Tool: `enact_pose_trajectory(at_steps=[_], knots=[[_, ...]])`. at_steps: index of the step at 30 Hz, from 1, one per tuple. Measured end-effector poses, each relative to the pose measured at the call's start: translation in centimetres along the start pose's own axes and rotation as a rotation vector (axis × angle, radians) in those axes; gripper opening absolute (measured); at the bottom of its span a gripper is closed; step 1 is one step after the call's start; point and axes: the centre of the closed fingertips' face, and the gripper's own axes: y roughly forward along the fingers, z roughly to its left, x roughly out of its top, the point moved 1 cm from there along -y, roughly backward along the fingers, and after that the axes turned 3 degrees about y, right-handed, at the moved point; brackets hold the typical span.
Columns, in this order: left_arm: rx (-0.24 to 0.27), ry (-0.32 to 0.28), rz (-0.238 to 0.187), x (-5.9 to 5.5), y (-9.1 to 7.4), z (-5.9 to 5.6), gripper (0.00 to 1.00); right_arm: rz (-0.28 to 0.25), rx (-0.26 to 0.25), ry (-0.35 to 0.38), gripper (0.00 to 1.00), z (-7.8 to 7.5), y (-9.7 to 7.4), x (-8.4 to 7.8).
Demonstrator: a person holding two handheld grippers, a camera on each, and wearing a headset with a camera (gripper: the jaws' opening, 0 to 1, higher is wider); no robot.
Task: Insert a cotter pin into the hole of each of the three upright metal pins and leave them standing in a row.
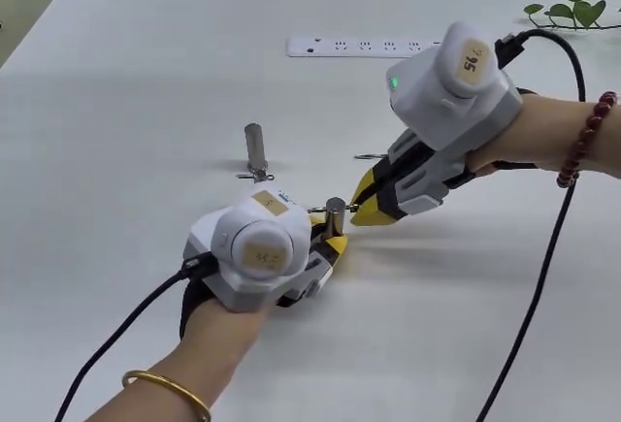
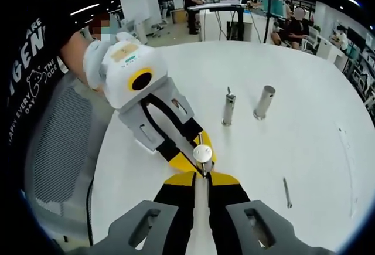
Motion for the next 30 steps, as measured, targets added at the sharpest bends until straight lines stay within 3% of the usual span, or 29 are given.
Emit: enact_pose_trajectory(at_steps=[5,30], knots=[[-0.003,-0.006,0.0,-0.02,0.02,-0.02,0.1,0.0,-0.028,-0.007,0.0,-0.34,-0.03,-0.08],[-0.011,-0.016,-0.001,-0.05,0.06,0.06,0.1,-0.008,-0.036,-0.003,0.0,-0.02,0.27,0.6]])
